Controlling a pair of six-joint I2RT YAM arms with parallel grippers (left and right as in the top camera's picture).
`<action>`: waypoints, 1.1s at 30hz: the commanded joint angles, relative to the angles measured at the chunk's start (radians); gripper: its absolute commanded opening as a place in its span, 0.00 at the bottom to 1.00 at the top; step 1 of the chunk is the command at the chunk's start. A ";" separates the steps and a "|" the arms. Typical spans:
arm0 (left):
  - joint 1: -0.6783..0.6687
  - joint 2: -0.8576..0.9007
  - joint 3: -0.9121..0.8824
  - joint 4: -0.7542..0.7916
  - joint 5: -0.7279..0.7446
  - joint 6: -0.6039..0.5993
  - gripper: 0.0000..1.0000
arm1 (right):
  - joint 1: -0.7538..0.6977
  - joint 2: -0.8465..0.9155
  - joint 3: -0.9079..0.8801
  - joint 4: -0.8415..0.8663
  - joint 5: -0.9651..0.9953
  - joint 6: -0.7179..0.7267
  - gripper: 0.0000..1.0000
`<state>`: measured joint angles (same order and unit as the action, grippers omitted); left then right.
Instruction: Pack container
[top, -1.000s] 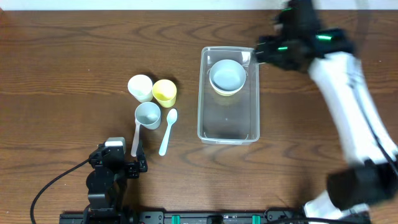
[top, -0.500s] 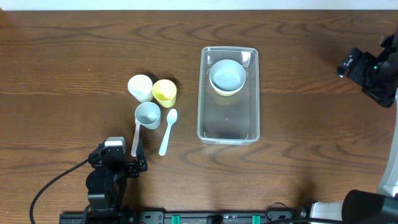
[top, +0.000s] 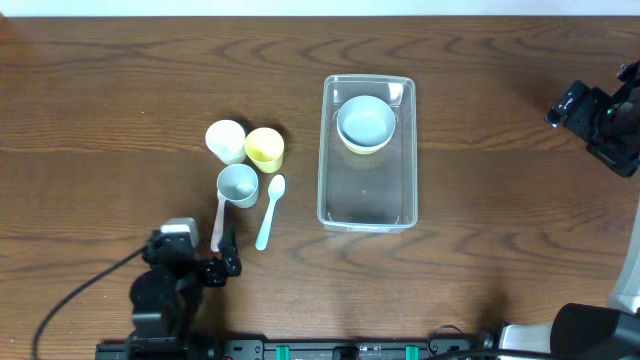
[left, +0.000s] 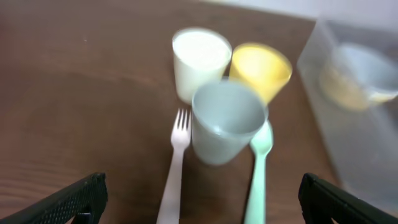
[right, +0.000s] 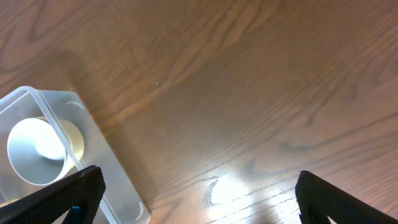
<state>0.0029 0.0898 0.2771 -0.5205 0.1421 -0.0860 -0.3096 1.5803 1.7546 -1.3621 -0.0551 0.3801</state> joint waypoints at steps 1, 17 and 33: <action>-0.002 0.148 0.195 -0.004 -0.046 -0.040 0.98 | -0.004 0.003 -0.005 0.000 0.006 -0.003 0.99; -0.002 1.138 0.716 -0.325 0.109 -0.040 0.98 | -0.004 0.003 -0.005 0.000 0.006 -0.003 0.99; -0.002 1.343 0.715 -0.248 -0.050 -0.062 0.87 | -0.004 0.003 -0.005 0.001 0.006 -0.003 0.99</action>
<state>0.0017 1.4326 0.9852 -0.7750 0.1684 -0.1425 -0.3103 1.5806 1.7500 -1.3632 -0.0525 0.3801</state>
